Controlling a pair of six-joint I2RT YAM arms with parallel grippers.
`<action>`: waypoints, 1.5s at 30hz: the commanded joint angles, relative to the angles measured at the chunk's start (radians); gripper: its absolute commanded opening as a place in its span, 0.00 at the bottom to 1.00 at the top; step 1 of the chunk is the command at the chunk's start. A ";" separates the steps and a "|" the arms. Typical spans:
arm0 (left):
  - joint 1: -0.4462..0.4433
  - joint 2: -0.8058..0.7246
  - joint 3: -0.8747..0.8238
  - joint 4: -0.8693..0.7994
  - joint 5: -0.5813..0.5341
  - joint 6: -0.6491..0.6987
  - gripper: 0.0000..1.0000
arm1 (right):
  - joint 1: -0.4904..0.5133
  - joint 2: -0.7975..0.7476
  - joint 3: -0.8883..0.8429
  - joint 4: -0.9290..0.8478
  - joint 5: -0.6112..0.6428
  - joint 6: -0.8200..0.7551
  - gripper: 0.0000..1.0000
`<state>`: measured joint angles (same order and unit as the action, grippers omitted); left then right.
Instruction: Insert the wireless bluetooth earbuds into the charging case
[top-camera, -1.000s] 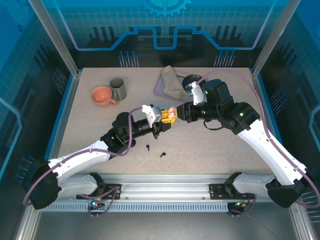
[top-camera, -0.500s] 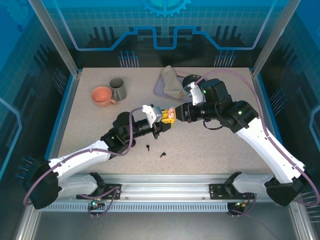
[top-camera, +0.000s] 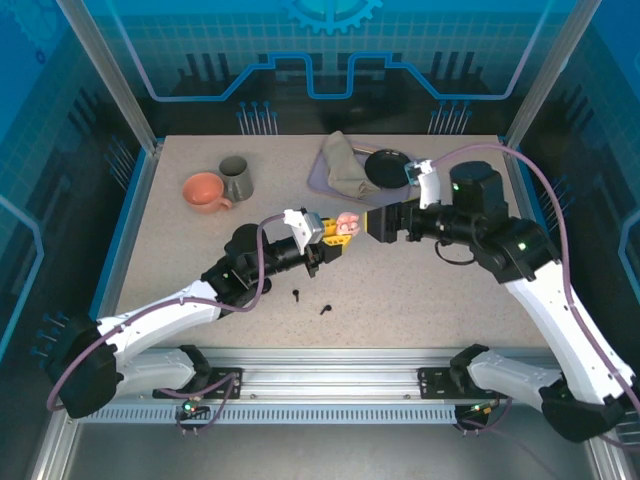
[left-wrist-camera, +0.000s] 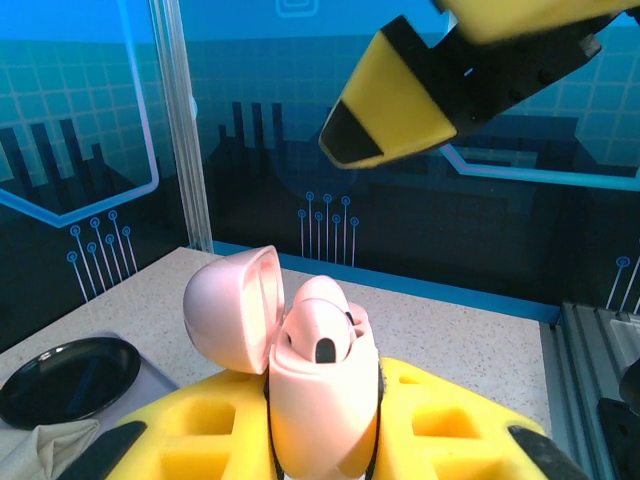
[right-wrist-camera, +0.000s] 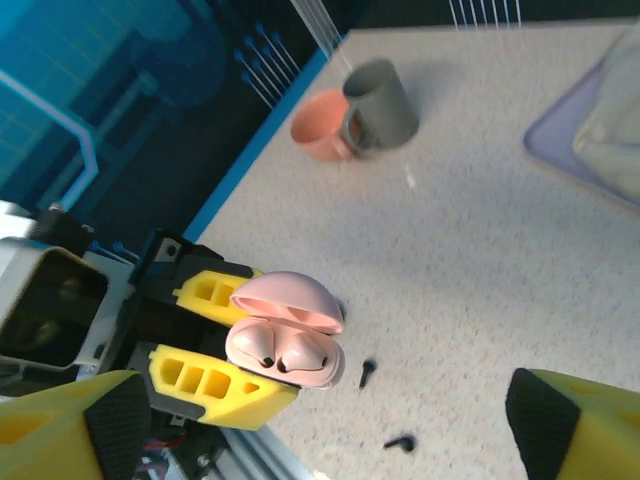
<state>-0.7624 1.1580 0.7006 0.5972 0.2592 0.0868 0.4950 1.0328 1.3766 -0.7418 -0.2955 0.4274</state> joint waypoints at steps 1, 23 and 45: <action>-0.005 -0.017 0.028 0.047 0.016 0.008 0.00 | -0.041 -0.044 -0.059 0.141 -0.097 -0.086 1.00; -0.006 -0.027 0.040 0.050 0.035 0.008 0.00 | -0.058 0.238 0.034 0.067 -0.652 -0.211 0.97; -0.005 -0.014 0.053 0.032 0.033 0.011 0.00 | -0.102 0.128 0.000 -0.007 -0.491 -0.307 0.82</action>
<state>-0.7650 1.1519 0.7143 0.6144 0.2852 0.0868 0.4175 1.1866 1.3846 -0.6945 -0.8440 0.1810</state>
